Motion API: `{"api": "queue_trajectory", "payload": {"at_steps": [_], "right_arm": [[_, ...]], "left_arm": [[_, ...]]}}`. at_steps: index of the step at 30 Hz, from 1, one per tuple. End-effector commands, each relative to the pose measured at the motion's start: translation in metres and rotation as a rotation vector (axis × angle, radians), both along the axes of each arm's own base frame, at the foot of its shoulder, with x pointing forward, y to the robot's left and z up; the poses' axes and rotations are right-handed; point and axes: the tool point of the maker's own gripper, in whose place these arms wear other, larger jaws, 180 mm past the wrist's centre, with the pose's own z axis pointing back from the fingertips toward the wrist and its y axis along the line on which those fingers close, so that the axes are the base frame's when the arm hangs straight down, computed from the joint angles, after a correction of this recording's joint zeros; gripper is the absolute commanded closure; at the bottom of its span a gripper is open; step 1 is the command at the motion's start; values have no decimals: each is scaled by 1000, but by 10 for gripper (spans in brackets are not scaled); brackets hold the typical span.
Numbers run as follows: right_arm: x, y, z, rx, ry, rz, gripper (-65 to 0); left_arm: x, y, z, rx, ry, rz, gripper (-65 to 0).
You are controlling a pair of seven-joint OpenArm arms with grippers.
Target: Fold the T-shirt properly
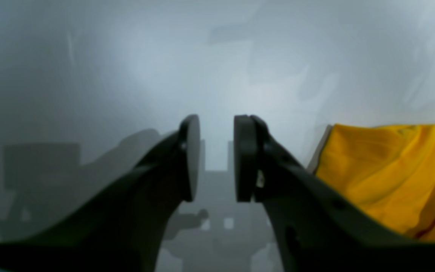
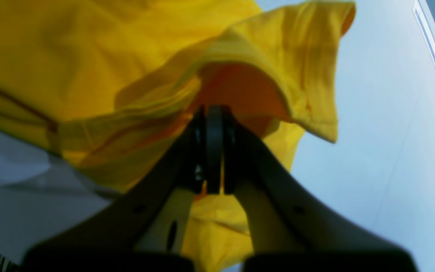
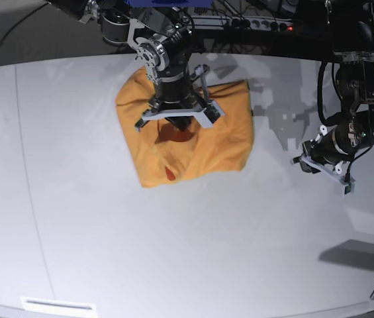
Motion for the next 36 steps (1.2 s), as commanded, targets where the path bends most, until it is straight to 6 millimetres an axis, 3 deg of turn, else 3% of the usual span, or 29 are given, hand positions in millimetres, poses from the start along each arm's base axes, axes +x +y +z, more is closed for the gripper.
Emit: {"api": "queue_trajectory", "payload": {"at_steps": [1,8,17,23,30,36], "right_arm": [[5,4,17,34,-57,-41,0],[34,-45,16,11,-94,-195,0],[57,-69,17,-54,-118,-149,0],[56,-66,17,-50,-114,-143,0],[47,-34,9,82,-25,-79,0],[46,-22,2,78,-4,-43,0]], "left_arm": [[8,6,14,19,-46,-3,-149],[9,6,15,19,-47,-3,-149],[9,6,15,19,-49,-3,-149],[10,6,16,19,-52,-3,-149],[10,6,17,20,-52,-3,-149],[6,12,16,40,-42,-4,-149]]}}
